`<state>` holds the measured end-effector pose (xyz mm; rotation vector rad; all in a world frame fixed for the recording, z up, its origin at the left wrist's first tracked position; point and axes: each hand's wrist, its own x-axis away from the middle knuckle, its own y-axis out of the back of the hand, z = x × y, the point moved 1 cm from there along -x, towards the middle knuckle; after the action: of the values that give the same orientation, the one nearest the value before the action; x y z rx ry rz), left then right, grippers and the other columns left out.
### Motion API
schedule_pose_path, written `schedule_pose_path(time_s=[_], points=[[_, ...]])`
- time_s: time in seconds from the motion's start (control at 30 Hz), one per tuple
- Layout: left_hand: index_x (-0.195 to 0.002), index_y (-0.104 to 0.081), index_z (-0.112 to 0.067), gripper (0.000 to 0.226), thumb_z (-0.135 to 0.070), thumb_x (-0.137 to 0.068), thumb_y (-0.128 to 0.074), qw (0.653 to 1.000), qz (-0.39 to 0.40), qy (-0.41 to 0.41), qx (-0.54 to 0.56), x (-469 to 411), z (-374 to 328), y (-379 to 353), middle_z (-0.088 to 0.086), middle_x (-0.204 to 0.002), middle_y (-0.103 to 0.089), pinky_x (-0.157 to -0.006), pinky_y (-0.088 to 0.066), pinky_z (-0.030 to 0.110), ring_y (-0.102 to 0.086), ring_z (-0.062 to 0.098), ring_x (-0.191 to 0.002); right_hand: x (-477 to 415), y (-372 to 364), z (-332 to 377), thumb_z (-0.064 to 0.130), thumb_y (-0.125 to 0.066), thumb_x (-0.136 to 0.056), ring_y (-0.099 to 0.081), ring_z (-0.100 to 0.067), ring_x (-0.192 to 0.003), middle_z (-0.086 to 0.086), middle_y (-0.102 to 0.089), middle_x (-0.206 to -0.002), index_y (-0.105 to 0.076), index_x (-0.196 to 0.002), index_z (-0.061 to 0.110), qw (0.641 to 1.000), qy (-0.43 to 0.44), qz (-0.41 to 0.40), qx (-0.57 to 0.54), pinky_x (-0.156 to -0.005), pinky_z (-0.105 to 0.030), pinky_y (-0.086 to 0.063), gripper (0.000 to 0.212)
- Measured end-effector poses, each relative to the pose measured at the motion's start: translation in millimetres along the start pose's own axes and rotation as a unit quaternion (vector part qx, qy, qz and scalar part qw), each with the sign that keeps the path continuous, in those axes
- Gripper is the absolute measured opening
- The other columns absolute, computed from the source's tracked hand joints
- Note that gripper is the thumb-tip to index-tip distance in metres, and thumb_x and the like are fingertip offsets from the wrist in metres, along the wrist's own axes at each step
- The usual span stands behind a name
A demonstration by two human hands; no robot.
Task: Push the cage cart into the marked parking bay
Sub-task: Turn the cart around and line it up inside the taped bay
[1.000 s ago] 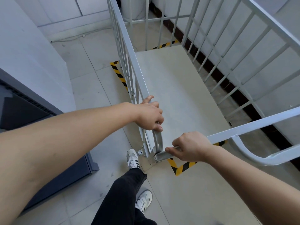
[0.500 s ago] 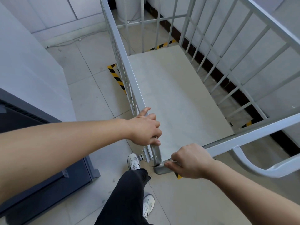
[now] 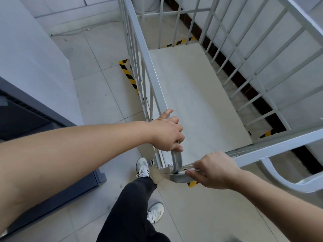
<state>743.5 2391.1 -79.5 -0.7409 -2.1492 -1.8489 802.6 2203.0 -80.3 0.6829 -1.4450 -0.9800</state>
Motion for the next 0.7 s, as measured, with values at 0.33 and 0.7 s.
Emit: schedule_pose_path(time_s=[0.33,0.7], points=[[-0.101,-0.061,-0.026,0.039,-0.051,-0.096,-0.032,1.0,0.004,0.0,0.0,4.0,0.9,0.9,-0.006,-0.094,-0.045,-0.112,0.01,0.056,-0.034,0.023,-0.12,-1.2,-3.5,0.4,0.065,-0.019,-0.089,-0.041,-0.027,-0.055,-0.001,-0.034,-0.051,-0.048,-0.066,0.014,1.0,0.003,-0.031,-0.004,-0.044,-0.033,-0.017,0.063],[-0.104,-0.06,-0.023,0.04,-0.05,-0.096,-0.032,1.0,-0.017,-0.008,0.011,8.2,-3.0,0.6,-0.002,-0.099,-0.05,-0.113,0.009,0.054,-0.035,0.025,-0.119,1.5,-13.8,-3.0,0.066,-0.013,-0.082,-0.05,-0.036,-0.056,-0.009,-0.062,-0.062,-0.04,-0.058,0.015,0.996,0.016,-0.074,-0.048,-0.045,-0.032,-0.025,0.062]])
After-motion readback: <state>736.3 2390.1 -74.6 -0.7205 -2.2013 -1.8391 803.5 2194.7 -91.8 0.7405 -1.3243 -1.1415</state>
